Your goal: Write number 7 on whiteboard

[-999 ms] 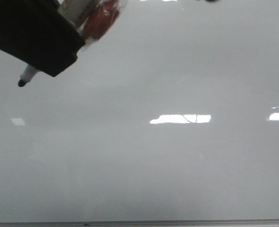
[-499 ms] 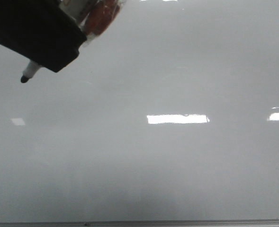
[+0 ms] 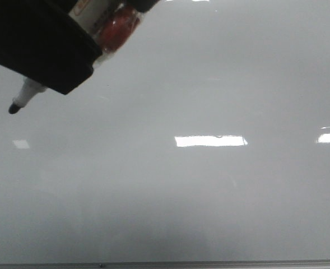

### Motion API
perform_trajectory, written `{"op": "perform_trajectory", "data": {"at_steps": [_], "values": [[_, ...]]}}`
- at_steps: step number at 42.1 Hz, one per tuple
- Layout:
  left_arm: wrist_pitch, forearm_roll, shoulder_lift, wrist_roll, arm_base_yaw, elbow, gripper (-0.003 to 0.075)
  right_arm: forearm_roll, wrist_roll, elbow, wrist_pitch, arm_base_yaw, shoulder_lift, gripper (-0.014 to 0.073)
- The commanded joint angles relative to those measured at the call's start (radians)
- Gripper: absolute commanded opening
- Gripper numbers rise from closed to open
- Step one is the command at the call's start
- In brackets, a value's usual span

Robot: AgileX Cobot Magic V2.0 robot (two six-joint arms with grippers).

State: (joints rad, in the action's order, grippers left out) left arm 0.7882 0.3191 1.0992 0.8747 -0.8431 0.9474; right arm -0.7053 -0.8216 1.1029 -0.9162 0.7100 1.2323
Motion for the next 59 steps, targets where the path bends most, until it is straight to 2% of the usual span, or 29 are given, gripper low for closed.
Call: {"op": "perform_trajectory", "data": {"at_steps": [1, 7, 13, 17, 22, 32, 41, 59], "values": [[-0.075, 0.036, -0.042, -0.018, -0.009, 0.031, 0.0571, -0.034, -0.005, 0.031, 0.017, -0.027, -0.021, -0.0068], [-0.081, 0.036, -0.122, -0.021, -0.007, -0.001, 0.0521, -0.031, -0.005, 0.030, 0.001, -0.130, -0.023, -0.0068], [-0.084, 0.036, -0.240, -0.056, 0.006, -0.082, 0.0388, -0.031, -0.005, 0.019, 0.027, -0.237, -0.025, -0.0068], [-0.082, 0.045, -0.351, -0.073, 0.009, -0.171, 0.0210, -0.032, -0.005, 0.002, 0.119, -0.288, -0.026, -0.0068], [-0.083, 0.088, -0.451, -0.073, 0.009, -0.251, -0.0014, -0.035, -0.005, 0.000, 0.231, -0.295, -0.026, -0.0068], [-0.075, 0.131, -0.486, -0.073, 0.009, -0.263, -0.0020, -0.038, -0.005, 0.000, 0.243, -0.295, -0.026, -0.0068], [-0.081, 0.131, -0.486, -0.073, 0.009, -0.263, -0.0020, -0.108, -0.005, 0.002, 0.269, -0.295, -0.009, -0.0068], [-0.081, 0.131, -0.486, -0.073, 0.009, -0.263, -0.0020, -0.161, -0.005, 0.248, 0.303, -0.292, 0.325, -0.0068]]}}
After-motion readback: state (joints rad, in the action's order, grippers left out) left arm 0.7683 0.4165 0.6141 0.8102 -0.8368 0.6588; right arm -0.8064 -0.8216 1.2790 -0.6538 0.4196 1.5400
